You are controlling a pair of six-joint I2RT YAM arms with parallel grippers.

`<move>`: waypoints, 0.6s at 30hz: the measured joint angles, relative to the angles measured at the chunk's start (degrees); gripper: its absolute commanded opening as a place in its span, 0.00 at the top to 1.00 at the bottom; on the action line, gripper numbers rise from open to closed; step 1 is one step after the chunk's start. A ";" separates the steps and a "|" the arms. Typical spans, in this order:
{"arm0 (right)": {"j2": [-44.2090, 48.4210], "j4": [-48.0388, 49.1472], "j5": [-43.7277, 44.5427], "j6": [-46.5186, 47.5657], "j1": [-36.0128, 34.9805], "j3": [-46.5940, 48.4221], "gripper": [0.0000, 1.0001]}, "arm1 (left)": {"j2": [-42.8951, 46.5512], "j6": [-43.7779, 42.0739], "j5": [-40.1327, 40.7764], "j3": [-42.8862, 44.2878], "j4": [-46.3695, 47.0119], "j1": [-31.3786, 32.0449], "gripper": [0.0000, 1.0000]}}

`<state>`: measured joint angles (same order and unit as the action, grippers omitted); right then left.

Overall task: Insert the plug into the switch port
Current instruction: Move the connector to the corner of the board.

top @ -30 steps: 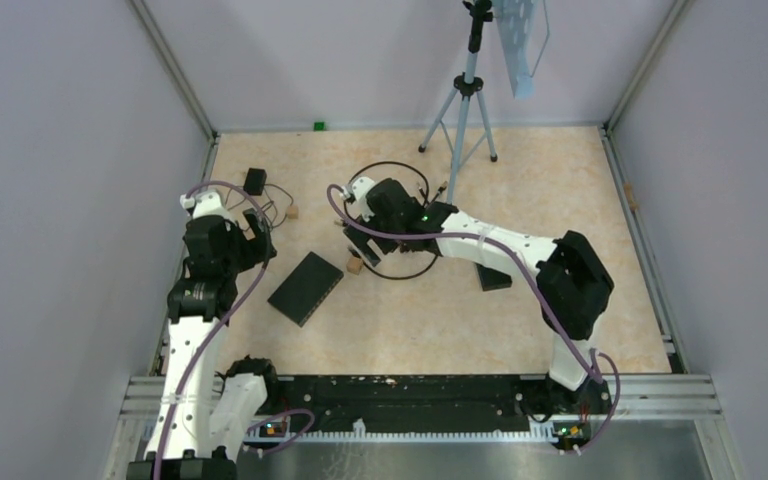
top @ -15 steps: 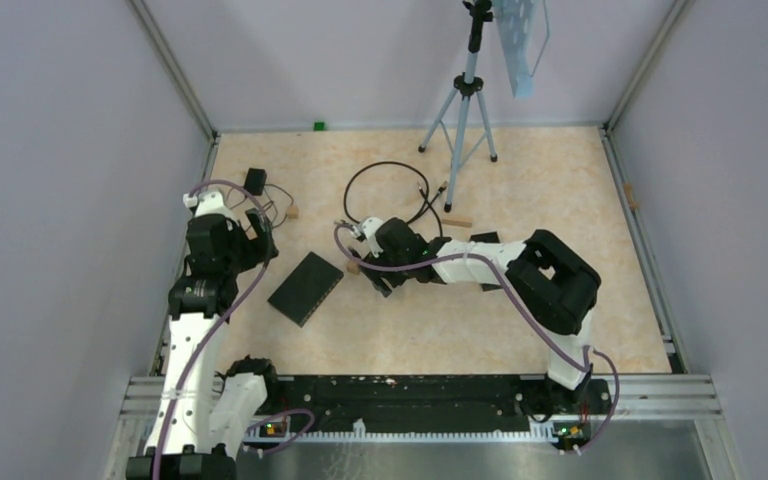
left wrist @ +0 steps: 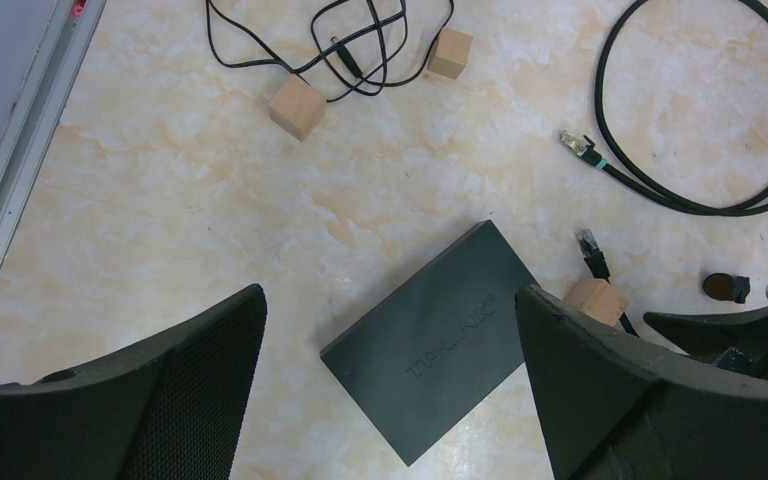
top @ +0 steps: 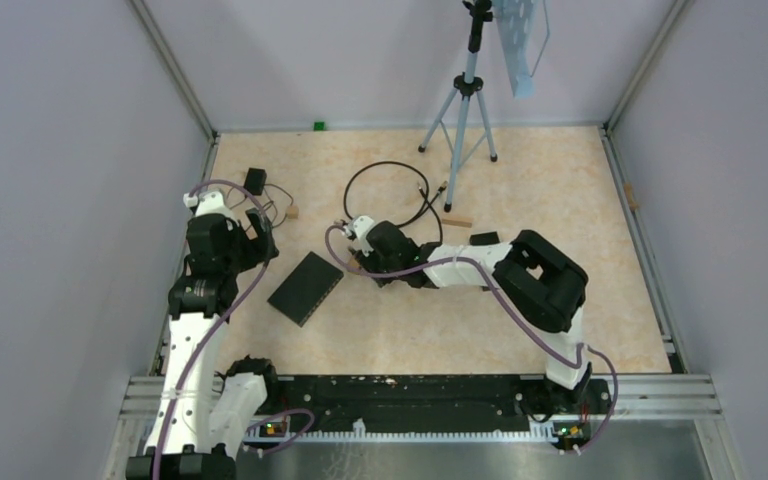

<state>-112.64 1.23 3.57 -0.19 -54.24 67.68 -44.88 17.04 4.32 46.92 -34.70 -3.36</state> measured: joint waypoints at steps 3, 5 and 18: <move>-0.20 0.83 1.36 -0.42 -0.76 -0.07 0.98 | 0.00 -0.02 0.00 0.00 0.00 0.00 0.01; -0.22 0.94 1.44 -1.42 -0.70 -0.13 1.00 | 0.00 -0.02 0.00 0.00 0.00 0.00 0.01; 7.82 -5.70 -5.84 -1.95 5.46 -3.69 1.00 | 0.07 -0.79 -6.93 -0.02 1.18 0.00 0.01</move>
<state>-104.81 -4.47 -2.26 -2.13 -48.77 63.99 -44.82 16.25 -2.61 46.89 -33.52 -3.36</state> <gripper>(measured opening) 0.016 0.987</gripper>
